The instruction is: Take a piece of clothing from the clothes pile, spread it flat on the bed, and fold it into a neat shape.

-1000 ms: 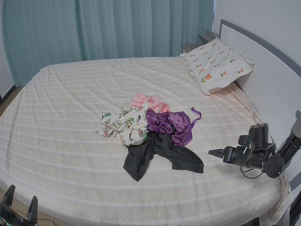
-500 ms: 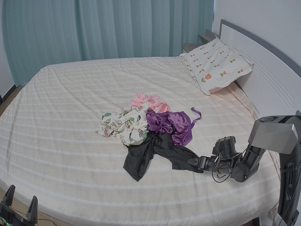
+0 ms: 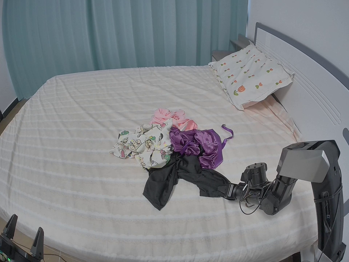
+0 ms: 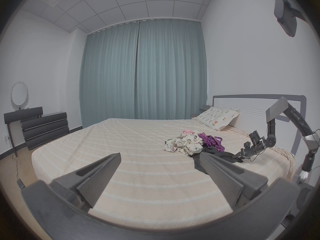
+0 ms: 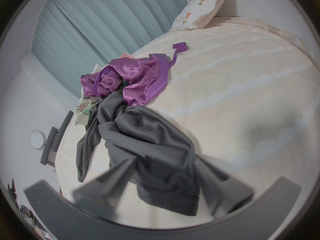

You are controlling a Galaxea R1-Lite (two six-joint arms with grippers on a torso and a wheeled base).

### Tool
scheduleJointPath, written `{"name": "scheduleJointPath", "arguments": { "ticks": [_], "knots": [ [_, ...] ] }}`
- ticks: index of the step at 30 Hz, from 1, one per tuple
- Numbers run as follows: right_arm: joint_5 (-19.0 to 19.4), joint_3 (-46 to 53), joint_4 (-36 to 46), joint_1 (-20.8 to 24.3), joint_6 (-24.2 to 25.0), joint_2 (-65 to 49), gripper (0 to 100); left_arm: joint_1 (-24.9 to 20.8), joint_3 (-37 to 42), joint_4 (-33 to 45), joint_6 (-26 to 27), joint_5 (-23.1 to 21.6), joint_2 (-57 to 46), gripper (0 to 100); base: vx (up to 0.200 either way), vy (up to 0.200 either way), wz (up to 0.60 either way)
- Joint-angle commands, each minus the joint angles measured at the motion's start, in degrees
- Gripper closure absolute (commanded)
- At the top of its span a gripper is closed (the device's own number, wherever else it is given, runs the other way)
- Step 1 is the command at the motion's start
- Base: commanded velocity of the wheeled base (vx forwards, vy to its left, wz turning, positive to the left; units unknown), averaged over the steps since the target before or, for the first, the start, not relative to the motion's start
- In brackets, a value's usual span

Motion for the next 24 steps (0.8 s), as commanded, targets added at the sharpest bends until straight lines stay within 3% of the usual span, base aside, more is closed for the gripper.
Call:
{"name": "scheduleJointPath", "arguments": {
  "ticks": [1,9,15,20,22,24],
  "knots": [
    [0.23,0.21,-1.47,0.06,0.37,0.77,100,0.01,0.92,-0.09,0.11,-0.07,-0.93,0,0.0,0.0,0.0],
    [2.52,5.92,-9.03,-0.64,2.47,-1.51,100,0.01,0.92,0.0,0.29,-1.3,-0.93,0,0.0,0.0,0.0],
    [8.67,14.01,-15.45,-0.46,6.87,-5.12,100,0.01,0.92,-0.09,0.2,-3.06,-0.93,0,0.0,0.0,0.0],
    [8.93,17.17,-20.72,-0.64,9.95,-4.68,100,0.01,0.31,-0.53,-0.5,-3.41,-0.93,0,0.0,0.0,0.0],
    [9.11,19.28,-23.8,-0.38,12.23,-4.68,100,-0.17,-11.56,-2.99,-6.57,-2.18,4.7,0,0.0,0.0,0.0],
    [9.28,19.89,-25.82,0.06,12.85,-4.41,100,-0.08,-13.93,-2.37,-9.38,-2.71,11.73,0,0.0,0.0,0.0]
  ]
}}
